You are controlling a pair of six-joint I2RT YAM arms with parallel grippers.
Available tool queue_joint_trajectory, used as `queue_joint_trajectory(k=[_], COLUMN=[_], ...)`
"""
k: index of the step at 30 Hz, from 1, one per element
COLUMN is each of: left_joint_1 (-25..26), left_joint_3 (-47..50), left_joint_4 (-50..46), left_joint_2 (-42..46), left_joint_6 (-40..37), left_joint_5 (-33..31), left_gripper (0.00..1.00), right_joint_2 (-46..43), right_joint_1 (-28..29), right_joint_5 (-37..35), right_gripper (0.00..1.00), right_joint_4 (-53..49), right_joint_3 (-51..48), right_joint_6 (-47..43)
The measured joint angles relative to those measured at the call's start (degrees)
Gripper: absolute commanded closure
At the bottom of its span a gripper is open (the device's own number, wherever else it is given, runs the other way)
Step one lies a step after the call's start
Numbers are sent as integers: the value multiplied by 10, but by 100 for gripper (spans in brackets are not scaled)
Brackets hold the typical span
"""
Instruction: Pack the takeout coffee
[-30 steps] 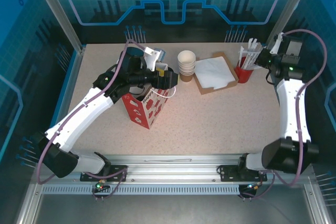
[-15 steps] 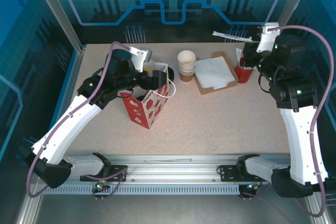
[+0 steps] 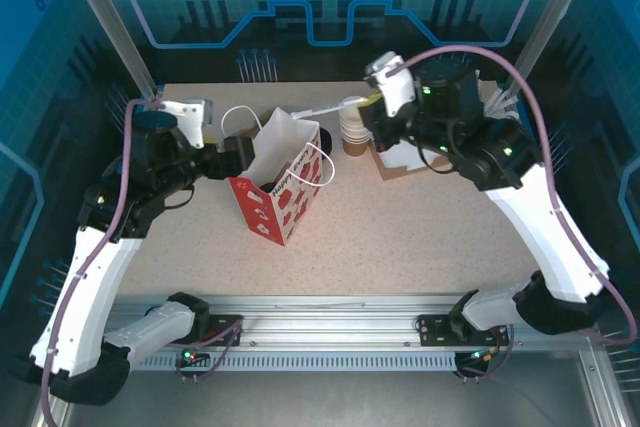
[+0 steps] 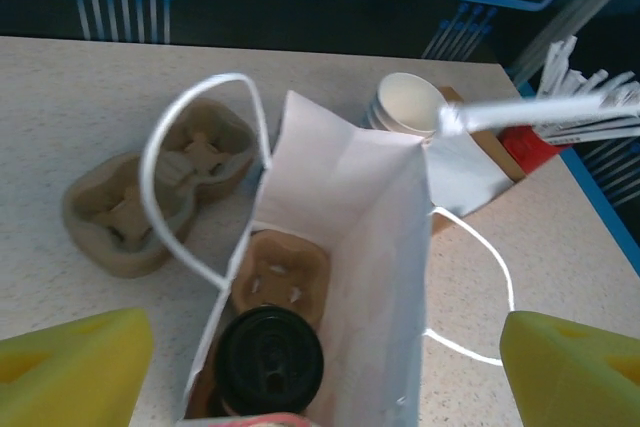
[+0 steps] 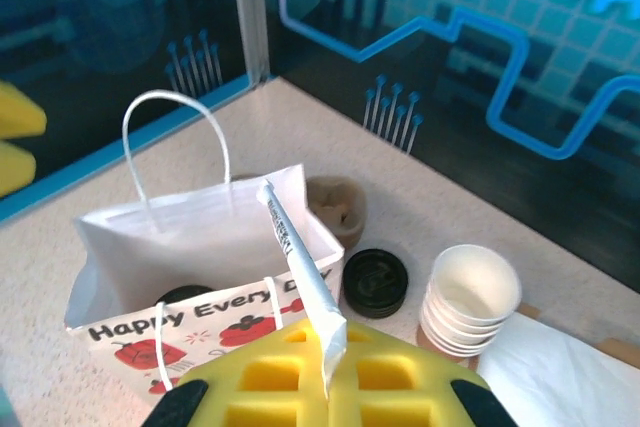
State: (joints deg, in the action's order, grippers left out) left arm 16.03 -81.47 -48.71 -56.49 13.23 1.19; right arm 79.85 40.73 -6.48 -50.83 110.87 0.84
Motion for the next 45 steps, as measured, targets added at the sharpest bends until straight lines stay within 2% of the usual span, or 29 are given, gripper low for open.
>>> queue_joint_trajectory(k=[12,16,20,25,27,31,35,37,41,43,45], left_joint_1=[-47,-54,-54,-54,-54,-54,-48,-31,37,70,92], left_joint_3=[32,43,51,58,59,59,59,58,40,35,35], left_joint_4=[-23,-22,-19,-9,1,28,62,78,101,121,142], left_joint_2=[12,12,12,11,11,11,11,9,-19,-35,-50], left_joint_6=[-14,-14,-14,-14,-14,-9,13,21,33,36,44], left_joint_5=[-2,0,8,43,64,117,167,179,187,187,184], left_gripper=[8,8,9,10,10,11,12,12,12,12,12], right_joint_2=[195,270,334,377,374,337,228,162,45,15,1], right_joint_1=[34,40,47,50,50,48,26,-6,-123,-172,-210], right_joint_5=[-26,-36,-38,-36,-36,-25,6,21,36,31,21], right_gripper=[100,96,88,67,60,52,46,39,30,28,21], right_joint_4=[-65,-81,-101,-125,-129,-117,-77,-47,12,38,61], right_joint_3=[115,161,193,227,228,207,100,27,-121,-179,-231], right_joint_6=[-27,-33,-37,-39,-38,-35,-22,-12,23,41,57])
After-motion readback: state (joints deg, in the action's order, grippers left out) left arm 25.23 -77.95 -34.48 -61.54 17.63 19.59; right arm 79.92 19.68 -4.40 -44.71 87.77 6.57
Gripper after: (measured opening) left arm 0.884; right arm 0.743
